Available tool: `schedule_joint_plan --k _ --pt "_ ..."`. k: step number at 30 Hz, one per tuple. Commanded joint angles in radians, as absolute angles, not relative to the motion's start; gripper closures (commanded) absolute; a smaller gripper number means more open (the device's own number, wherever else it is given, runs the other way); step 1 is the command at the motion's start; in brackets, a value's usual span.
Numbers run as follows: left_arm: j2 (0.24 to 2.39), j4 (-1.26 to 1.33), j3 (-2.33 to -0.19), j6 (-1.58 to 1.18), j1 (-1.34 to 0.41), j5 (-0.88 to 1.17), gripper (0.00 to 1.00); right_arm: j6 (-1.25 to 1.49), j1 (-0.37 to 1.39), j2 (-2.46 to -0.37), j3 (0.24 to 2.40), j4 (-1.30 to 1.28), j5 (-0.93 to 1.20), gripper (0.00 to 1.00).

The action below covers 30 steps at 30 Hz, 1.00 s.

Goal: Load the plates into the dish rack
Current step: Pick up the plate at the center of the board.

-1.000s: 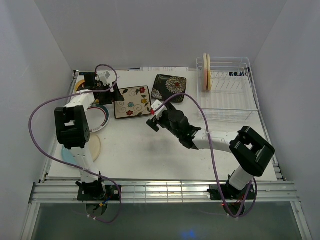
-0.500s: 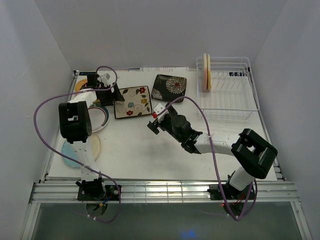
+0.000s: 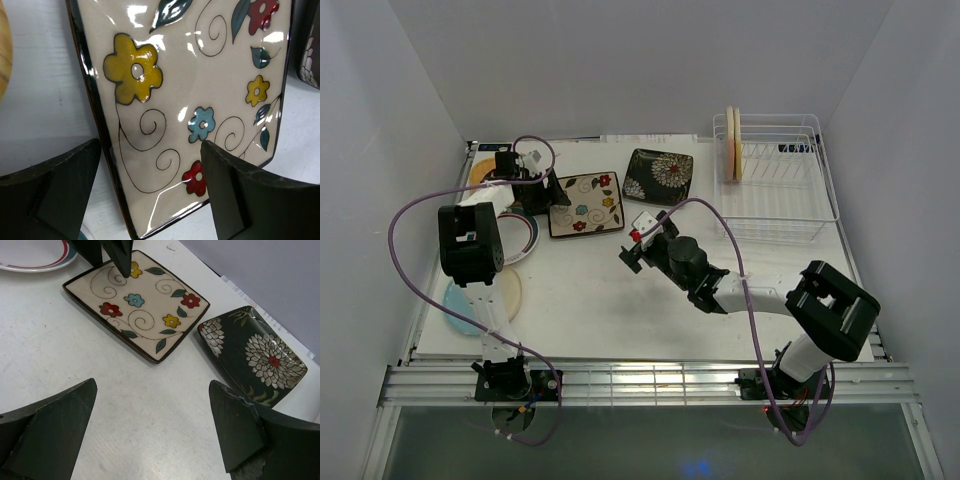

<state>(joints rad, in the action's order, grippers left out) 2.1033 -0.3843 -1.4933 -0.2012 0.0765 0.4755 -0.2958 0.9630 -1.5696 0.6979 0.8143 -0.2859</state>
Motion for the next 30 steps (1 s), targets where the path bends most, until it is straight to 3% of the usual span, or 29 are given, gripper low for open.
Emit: schedule_joint_plan --k 1,9,17,30 --pt "2.097 -0.373 -1.471 -0.213 0.081 0.526 0.09 -0.295 0.973 -1.523 0.690 0.904 -0.302 0.02" --pt "2.109 -0.371 -1.445 -0.239 0.095 0.594 0.10 -0.296 0.982 -1.506 0.683 0.905 -0.301 0.02" --pt "2.117 -0.359 -1.421 -0.265 0.120 0.594 0.23 -0.298 0.988 -1.496 0.678 0.910 -0.299 0.02" --pt "2.151 -0.353 -1.407 -0.288 0.149 0.666 0.31 -0.293 1.008 -1.496 0.663 0.923 -0.307 0.02"
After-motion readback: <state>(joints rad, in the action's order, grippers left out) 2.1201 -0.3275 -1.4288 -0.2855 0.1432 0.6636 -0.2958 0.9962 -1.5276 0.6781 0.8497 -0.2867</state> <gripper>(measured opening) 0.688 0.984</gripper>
